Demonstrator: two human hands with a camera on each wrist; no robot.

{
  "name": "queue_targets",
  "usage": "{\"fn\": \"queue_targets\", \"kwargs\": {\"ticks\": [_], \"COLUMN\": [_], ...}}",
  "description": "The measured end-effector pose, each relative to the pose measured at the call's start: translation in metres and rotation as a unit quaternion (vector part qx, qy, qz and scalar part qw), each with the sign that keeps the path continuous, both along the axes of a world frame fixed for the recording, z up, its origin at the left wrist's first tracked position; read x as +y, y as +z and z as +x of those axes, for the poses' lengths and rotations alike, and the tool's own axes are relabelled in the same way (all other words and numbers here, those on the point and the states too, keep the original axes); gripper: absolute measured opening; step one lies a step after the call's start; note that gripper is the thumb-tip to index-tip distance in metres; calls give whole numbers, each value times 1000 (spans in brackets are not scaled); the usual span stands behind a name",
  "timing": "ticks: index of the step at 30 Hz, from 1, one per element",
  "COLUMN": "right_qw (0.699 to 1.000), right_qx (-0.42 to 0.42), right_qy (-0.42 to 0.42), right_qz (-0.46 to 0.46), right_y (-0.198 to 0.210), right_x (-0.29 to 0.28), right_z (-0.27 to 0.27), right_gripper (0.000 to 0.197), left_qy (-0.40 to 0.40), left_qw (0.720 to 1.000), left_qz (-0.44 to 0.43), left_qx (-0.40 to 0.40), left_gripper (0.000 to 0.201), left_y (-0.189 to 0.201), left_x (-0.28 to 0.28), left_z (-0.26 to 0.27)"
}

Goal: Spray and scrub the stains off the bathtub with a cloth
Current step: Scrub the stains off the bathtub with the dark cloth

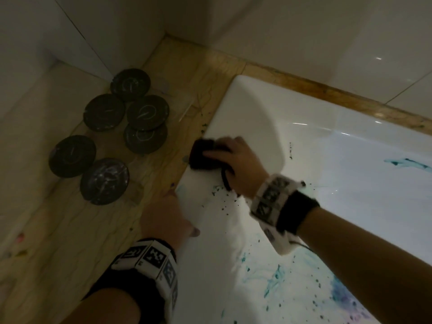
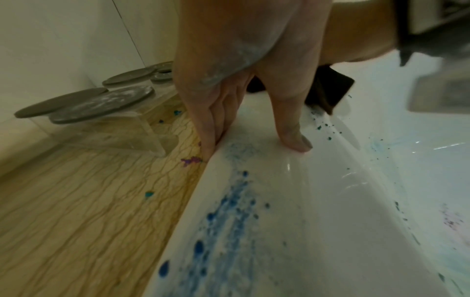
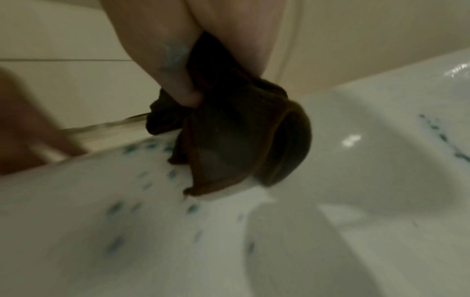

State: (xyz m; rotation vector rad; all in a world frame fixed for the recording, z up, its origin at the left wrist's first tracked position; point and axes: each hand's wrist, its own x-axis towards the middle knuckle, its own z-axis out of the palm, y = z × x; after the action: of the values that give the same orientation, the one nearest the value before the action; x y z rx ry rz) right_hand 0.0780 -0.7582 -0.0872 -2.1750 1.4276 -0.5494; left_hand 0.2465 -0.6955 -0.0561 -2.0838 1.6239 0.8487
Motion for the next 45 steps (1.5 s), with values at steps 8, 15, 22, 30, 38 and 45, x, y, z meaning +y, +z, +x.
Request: {"fn": "queue_targets", "kwargs": {"ticks": [8, 15, 22, 30, 38, 45], "right_qw": [974, 984, 987, 986, 986, 985], "right_qx": [-108, 75, 66, 145, 12, 148], "right_qy": [-198, -142, 85, -20, 125, -19], "right_qz": [-32, 71, 117, 86, 108, 92], "right_y": [8, 22, 40, 28, 28, 38], "right_x": [19, -49, -22, -57, 29, -9], "right_z": [-30, -24, -18, 3, 20, 33], "right_gripper": [49, 59, 55, 60, 48, 57], "left_qy": [-12, 18, 19, 7, -21, 11], "left_qw": [1000, 1000, 1000, 1000, 1000, 1000], "left_qz": [-14, 3, 3, -4, 6, 24], "left_qx": [3, -5, 17, 4, -5, 7], "left_gripper": [91, 102, 106, 105, 93, 104], "left_y": [1, 1, 3, 1, -4, 1], "left_x": [3, 1, 3, 3, -1, 1], "left_z": [0, -2, -2, -2, 2, -3]}}
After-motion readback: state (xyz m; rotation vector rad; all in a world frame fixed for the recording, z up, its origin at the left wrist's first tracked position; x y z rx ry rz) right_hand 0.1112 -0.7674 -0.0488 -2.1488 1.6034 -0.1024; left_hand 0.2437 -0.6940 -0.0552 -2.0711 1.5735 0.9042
